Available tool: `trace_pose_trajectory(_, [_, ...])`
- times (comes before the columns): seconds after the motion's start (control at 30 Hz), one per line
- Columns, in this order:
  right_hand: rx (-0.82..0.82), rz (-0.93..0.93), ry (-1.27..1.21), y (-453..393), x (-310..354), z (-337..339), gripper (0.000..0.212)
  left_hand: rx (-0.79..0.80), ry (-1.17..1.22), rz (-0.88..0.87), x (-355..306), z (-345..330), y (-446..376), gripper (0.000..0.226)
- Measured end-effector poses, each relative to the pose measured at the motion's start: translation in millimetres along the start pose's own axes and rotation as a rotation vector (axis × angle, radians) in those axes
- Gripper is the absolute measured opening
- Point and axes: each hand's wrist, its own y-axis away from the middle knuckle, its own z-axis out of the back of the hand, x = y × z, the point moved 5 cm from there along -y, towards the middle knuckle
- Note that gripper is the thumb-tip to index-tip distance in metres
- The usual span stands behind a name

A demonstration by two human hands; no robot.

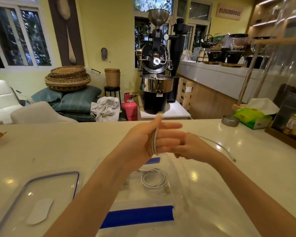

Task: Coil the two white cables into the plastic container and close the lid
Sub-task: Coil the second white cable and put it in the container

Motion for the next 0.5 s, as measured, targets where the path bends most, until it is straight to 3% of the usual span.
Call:
trace_pose_trajectory(0.07, [-0.042,0.017,0.027,-6,4,3,0.033,0.068,-0.154,0.085,11,-6,3,0.045])
trace_pose_trajectory(0.13, [-0.101,0.044,0.027,-7,13,10,0.030,0.109,-0.343,0.164,25,-8,2,0.047])
trace_pose_trajectory(0.2, [-0.138,0.080,0.016,-7,23,16,0.029,0.053,-0.473,0.206,35,-4,-1,0.048])
trace_pose_trajectory(0.33, [-0.174,0.100,0.028,-2,32,18,0.023,-0.168,-0.496,0.094,35,6,-9,0.044])
trace_pose_trajectory(0.5, [-0.176,0.105,-0.057,10,41,11,0.028,-0.265,-0.443,-0.007,37,11,-18,0.042])
